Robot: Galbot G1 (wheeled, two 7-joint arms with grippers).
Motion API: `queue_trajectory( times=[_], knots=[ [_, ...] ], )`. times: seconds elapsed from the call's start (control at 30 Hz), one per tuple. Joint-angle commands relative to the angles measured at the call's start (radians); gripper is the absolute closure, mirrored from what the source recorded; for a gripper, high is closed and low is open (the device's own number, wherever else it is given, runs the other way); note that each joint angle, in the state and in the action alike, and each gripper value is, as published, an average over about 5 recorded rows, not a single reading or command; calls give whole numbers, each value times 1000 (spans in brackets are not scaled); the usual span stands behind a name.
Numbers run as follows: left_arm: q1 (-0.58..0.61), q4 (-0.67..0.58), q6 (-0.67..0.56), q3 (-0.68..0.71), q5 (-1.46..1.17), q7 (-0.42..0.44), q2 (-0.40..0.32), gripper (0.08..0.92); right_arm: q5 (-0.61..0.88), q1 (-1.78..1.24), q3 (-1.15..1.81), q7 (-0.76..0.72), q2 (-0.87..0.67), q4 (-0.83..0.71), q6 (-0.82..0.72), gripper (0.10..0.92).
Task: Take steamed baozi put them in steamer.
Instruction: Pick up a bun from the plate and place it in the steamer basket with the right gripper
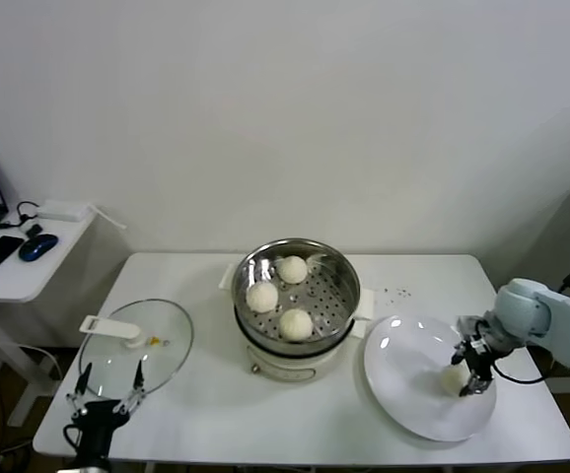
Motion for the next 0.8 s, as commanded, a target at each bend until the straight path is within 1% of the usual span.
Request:
queue_trajectory(
  times=[0.03, 0.23, 0.4, 0.6, 0.8],
  knots=[
    [-6, -4, 4, 2, -1, 0, 0, 177, 187, 386, -248, -3, 34, 58, -6, 397],
    [-11, -17, 11, 4, -3, -3, -2, 177, 360, 683, -454, -12, 127, 57, 0, 397],
    [-12, -22, 11, 8, -4, -4, -5, 177, 490, 819, -544, -15, 236, 17, 0, 397],
    [-19, -22, 17, 27, 1, -10, -6, 177, 589, 856, -562, 6, 370, -22, -6, 397],
    [-39, -27, 27, 49, 29, -13, -8, 177, 638, 809, -528, 23, 492, -67, -29, 401]
  ],
)
